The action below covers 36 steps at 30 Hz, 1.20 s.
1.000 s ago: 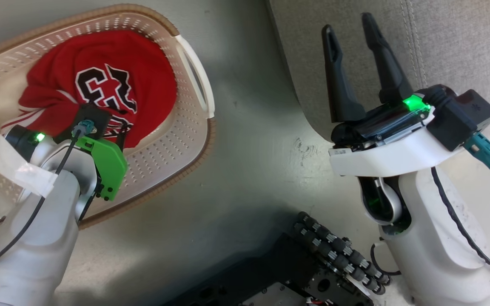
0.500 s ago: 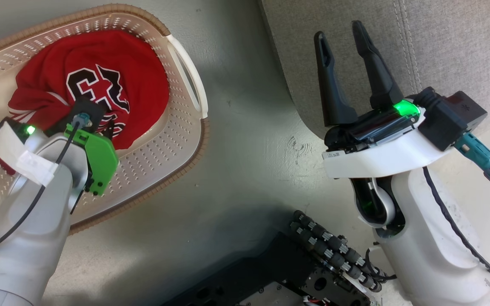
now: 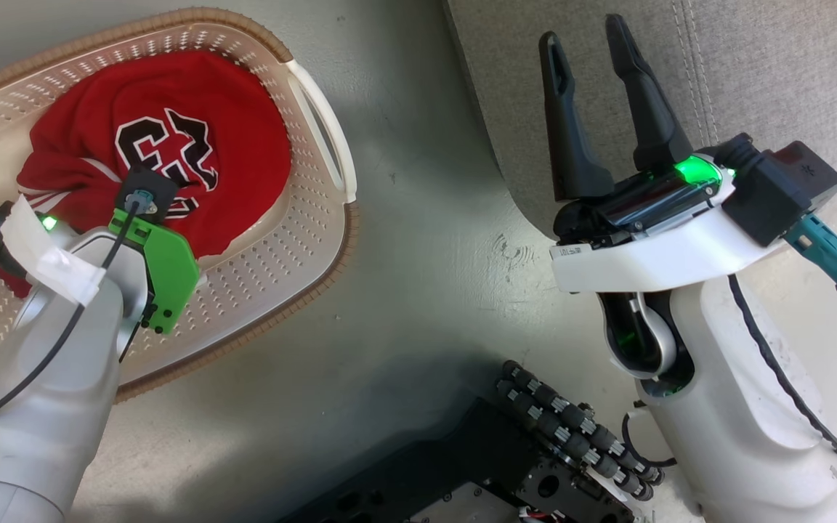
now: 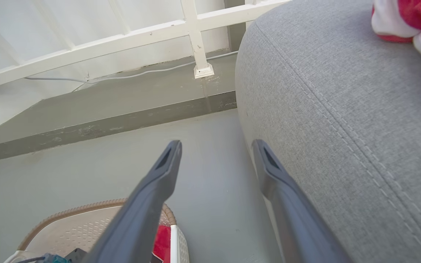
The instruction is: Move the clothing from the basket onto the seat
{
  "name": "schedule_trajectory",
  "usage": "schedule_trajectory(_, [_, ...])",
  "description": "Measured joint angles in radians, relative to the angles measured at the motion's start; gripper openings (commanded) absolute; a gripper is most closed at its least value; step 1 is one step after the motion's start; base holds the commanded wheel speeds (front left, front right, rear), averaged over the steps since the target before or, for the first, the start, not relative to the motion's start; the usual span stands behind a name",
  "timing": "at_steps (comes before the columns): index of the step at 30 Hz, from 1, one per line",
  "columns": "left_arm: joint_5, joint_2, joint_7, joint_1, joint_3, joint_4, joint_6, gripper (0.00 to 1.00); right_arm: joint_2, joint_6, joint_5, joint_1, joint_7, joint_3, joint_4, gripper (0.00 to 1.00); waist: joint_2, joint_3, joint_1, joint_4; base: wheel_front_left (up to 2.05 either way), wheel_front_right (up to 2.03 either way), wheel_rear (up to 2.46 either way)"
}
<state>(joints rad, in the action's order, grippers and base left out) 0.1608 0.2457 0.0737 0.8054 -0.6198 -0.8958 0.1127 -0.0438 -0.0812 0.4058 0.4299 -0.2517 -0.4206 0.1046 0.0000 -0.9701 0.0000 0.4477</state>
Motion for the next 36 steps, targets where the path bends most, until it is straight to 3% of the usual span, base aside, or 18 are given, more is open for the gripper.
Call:
schedule_trajectory(9, [-0.016,-0.028,-0.063,0.018,-0.032,-0.004,0.000,0.00,-0.001,0.001,-0.053,0.033,0.000,0.020,-0.019,1.00,0.0000,0.027,0.0000,-0.016,0.00,0.00,0.00])
schedule_trajectory(23, [0.043,-0.186,-0.229,0.008,-0.029,0.011,0.002,0.00,-0.098,0.001,-0.123,0.032,-0.001,0.063,-0.091,1.00,0.0000,0.120,0.0000,-0.146,0.00,0.00,0.00])
schedule_trajectory(36, [0.153,-0.199,-0.317,-0.058,0.031,0.066,0.003,0.00,-0.141,0.010,-0.129,0.004,-0.003,0.075,-0.176,1.00,0.0000,0.277,0.0000,-0.277,0.00,0.00,0.00])
